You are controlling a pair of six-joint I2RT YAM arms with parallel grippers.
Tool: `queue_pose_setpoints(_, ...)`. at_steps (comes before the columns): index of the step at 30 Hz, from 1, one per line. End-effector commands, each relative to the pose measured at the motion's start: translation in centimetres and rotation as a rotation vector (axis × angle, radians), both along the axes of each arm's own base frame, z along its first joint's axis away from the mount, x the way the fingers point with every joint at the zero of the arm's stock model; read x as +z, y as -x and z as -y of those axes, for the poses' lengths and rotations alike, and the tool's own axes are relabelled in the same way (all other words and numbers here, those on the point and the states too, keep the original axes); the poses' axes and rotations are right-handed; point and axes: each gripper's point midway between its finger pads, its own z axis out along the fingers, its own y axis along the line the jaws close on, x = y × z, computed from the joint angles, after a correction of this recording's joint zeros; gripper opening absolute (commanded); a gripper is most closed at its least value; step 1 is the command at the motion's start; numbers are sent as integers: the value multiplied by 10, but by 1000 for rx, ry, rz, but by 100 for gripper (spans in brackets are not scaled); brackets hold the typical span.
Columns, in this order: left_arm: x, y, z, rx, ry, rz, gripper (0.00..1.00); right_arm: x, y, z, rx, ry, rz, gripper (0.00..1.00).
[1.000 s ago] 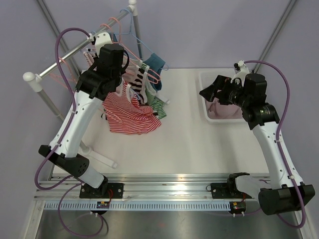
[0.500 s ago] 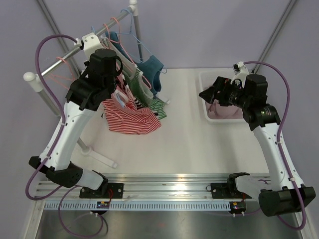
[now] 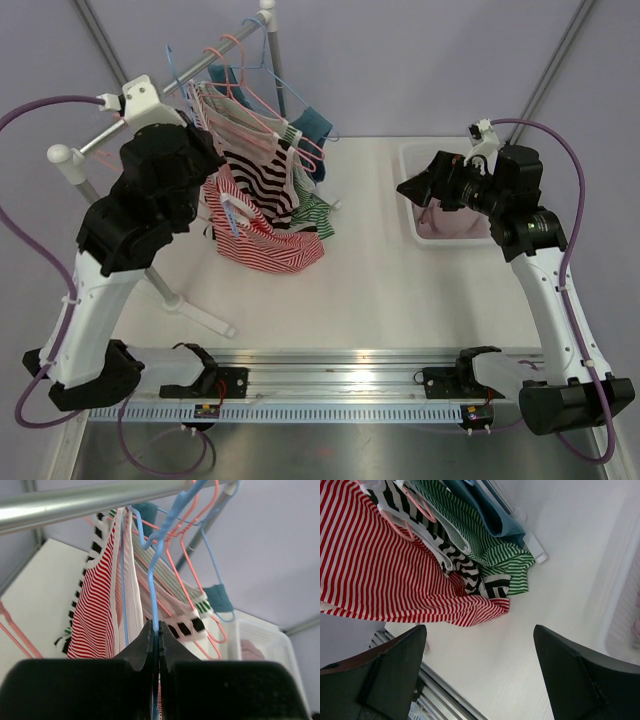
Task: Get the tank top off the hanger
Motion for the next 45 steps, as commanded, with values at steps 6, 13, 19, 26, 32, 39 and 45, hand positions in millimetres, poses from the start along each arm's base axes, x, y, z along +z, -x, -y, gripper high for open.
queue_pose_setpoints(6,-7,68,27,-359,201,61,0,39,25,-25,185,-95,99,95)
queue_pose_setpoints(13,-91,119,75,-723,239,-67,0,45,45,-53,354,-165,138,100)
queue_pose_setpoints(19,-146,148,100,-921,239,-160,0,26,44,-102,320,-145,136,99)
queue_pose_setpoints(26,-148,166,121,-1072,324,-143,0,-31,43,-152,276,-150,59,91)
queue_pose_setpoints(32,-141,167,122,-1080,345,-123,0,-46,36,-170,248,-156,63,91)
queue_pose_setpoints(39,-137,166,126,-1098,351,-117,0,-50,15,-176,202,-132,84,86)
queue_pose_setpoints(45,-135,165,122,-1081,338,-111,0,-67,4,-179,188,-68,67,39)
